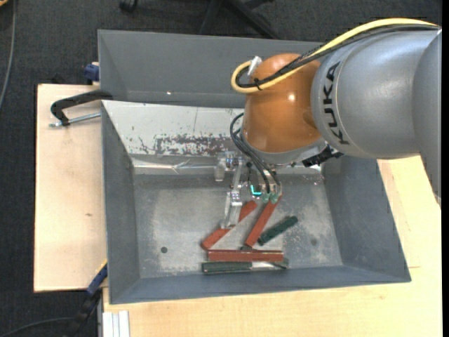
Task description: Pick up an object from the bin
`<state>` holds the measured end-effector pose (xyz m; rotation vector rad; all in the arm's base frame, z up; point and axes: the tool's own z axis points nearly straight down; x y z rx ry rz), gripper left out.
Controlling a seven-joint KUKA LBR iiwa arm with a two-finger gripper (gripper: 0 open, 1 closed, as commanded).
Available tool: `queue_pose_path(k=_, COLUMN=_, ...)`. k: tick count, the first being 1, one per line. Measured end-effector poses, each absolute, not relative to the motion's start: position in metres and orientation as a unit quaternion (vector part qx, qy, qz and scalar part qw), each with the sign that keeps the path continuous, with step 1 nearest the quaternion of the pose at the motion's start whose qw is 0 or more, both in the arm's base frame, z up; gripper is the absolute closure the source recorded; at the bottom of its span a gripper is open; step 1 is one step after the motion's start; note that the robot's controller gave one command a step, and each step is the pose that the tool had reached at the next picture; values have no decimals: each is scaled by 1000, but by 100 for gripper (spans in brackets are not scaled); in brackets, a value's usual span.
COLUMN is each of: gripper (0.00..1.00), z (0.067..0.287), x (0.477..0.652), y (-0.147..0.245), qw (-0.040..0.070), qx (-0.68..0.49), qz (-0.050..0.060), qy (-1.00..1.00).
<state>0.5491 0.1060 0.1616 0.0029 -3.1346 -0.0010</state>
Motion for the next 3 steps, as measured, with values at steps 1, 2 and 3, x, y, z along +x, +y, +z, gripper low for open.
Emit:
queue_pose_path(k=1, gripper=0, z=165, x=551, y=106, qw=0, qx=0, qz=-1, qy=-1000)
queue_pose_path(k=2, gripper=0, z=140, x=543, y=97, qw=-5, qx=51, qz=-1, qy=-999)
queue_pose_path(k=3, gripper=0, z=130, x=537, y=62, qw=-1, qx=226, qz=-1, qy=-974)
